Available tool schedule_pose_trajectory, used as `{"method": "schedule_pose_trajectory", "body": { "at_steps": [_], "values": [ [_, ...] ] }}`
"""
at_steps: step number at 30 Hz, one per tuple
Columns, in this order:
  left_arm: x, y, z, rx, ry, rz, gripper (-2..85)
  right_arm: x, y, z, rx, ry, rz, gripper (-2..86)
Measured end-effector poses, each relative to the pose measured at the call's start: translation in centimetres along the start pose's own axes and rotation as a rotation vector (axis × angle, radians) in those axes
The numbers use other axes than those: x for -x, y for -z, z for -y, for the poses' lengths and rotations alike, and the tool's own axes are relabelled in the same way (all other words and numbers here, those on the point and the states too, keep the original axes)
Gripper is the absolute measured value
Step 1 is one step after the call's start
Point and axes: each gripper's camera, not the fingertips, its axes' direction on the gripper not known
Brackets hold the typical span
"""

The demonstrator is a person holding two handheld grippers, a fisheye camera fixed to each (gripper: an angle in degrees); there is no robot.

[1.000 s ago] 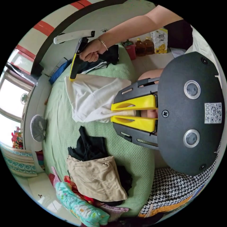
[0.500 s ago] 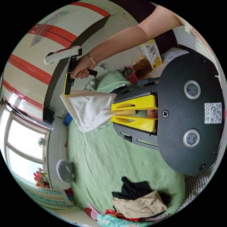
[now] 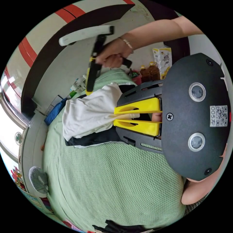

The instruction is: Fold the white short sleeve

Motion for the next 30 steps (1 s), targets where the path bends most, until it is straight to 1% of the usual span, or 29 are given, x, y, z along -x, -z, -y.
{"method": "schedule_pose_trajectory", "body": {
  "at_steps": [3, 5, 6, 7, 10, 13, 17, 21, 23, 27, 28, 30],
  "values": [
    [-0.8, -0.6, 0.3, -0.002, -0.02, 0.008, 5.1, -4.0, -1.3, -3.3, 0.042, -0.062, 0.03, 6.9],
    [-1.6, -0.9, 0.3, -0.008, -0.059, 0.039, 5.1, -6.4, -2.3, -4.3, 0.07, -0.124, 0.111, 7.0],
    [-2.2, -1.2, 0.2, -0.014, -0.084, 0.065, 5.1, -7.7, -3.0, -4.6, 0.078, -0.168, 0.187, 6.8],
    [-2.8, -1.4, 0.2, -0.02, -0.108, 0.09, 5.1, -8.2, -3.9, -4.7, 0.094, -0.169, 0.227, 6.3],
    [-4.0, -2.5, 0.4, 0.01, -0.161, 0.123, 5.3, -8.4, -5.8, -4.5, 0.172, -0.19, 0.172, 3.4],
    [-4.9, -3.8, 0.6, 0.052, -0.224, 0.183, 5.5, -7.5, -3.7, -4.7, 0.123, -0.099, 0.086, 0.5],
    [-5.6, -5.0, 0.8, 0.112, -0.268, 0.216, 5.7, -8.0, -1.0, -6.0, 0.103, -0.061, 0.092, -1.1],
    [-5.4, -5.1, 0.8, 0.13, -0.274, 0.202, 6.1, -8.7, -2.3, -7.6, 0.159, -0.089, 0.09, -1.2],
    [-5.1, -4.8, 0.7, 0.135, -0.282, 0.189, 6.1, -8.9, -3.8, -8.1, 0.141, -0.122, 0.109, -1.1],
    [-3.8, -4.0, 1.0, 0.246, -0.374, 0.12, 5.9, -8.1, -6.6, -9.0, 0.212, -0.188, 0.129, 1.1],
    [-3.3, -3.5, 1.1, 0.273, -0.384, 0.107, 5.6, -7.8, -6.2, -9.3, 0.192, -0.205, 0.115, 1.6],
    [-2.4, -2.0, 1.2, 0.263, -0.37, 0.077, 5.0, -7.2, -5.1, -9.7, 0.205, -0.211, 0.055, 1.6]
  ]
}}
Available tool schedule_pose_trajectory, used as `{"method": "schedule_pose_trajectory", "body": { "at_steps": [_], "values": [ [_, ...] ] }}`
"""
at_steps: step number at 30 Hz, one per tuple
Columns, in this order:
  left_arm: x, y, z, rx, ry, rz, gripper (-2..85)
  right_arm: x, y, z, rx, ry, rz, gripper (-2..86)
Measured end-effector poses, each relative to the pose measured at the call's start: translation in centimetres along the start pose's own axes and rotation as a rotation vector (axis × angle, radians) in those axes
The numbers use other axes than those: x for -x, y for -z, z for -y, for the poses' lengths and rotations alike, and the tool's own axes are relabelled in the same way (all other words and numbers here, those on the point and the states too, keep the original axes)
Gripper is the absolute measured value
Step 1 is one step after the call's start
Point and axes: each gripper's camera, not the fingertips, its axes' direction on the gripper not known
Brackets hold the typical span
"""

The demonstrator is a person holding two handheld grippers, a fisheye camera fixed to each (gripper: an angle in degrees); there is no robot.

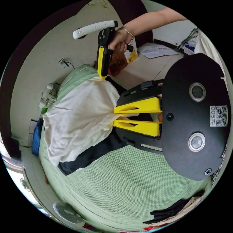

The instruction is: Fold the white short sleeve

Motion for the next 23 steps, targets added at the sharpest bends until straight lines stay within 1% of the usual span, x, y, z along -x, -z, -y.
{"method": "schedule_pose_trajectory", "body": {
  "at_steps": [2, 4, 6, 9, 11, 13, 14, 16, 17, 18, 19, 21, 22, 23],
  "values": [
    [0.8, 2.3, -1.4, -0.082, 0.022, -0.035, 4.4, 1.1, 0.7, -1.0, 0.047, -0.002, -0.116, 0.4],
    [2.0, 6.0, -4.2, -0.194, 0.031, -0.075, 2.3, 3.5, 1.7, -2.8, 0.078, 0.077, -0.202, -0.5],
    [3.1, 8.8, -7.0, -0.264, 0.031, -0.084, 1.0, 5.4, 2.9, -4.4, 0.044, 0.104, -0.173, -0.8],
    [6.1, 12.9, -12.1, -0.322, 0.074, -0.083, -0.1, 9.2, 5.3, -6.3, -0.055, 0.111, -0.053, -0.9],
    [8.2, 15.4, -15.5, -0.348, 0.124, -0.009, -0.4, 12.1, 6.6, -6.8, -0.105, 0.115, 0.044, -0.9],
    [11.2, 18.5, -20.0, -0.362, 0.206, 0.136, -0.5, 17.5, 8.1, -7.0, -0.183, 0.174, 0.122, -0.9],
    [12.1, 19.2, -21.2, -0.356, 0.233, 0.172, -0.6, 19.1, 8.4, -7.0, -0.2, 0.198, 0.132, -0.9],
    [15.5, 21.7, -25.9, -0.339, 0.372, 0.289, -0.6, 25.8, 9.2, -6.8, -0.268, 0.283, 0.152, -1.0],
    [16.4, 22.3, -27.2, -0.341, 0.412, 0.309, -0.6, 27.6, 9.3, -6.7, -0.286, 0.31, 0.157, -1.0],
    [17.9, 23.4, -29.8, -0.358, 0.502, 0.354, -0.6, 31.3, 9.4, -6.3, -0.301, 0.378, 0.17, -1.0],
    [19.2, 24.3, -32.2, -0.366, 0.567, 0.385, -0.7, 35.1, 9.2, -5.8, -0.282, 0.464, 0.189, -1.0],
    [20.9, 25.2, -35.4, -0.376, 0.634, 0.39, -0.7, 40.6, 8.7, -4.6, -0.236, 0.56, 0.231, -1.0],
    [21.9, 25.7, -37.2, -0.391, 0.687, 0.402, -0.7, 43.9, 8.3, -3.6, -0.219, 0.587, 0.263, -1.0],
    [22.3, 26.0, -38.0, -0.396, 0.706, 0.409, -0.7, 45.4, 8.0, -3.1, -0.214, 0.596, 0.278, -1.0]
  ]
}}
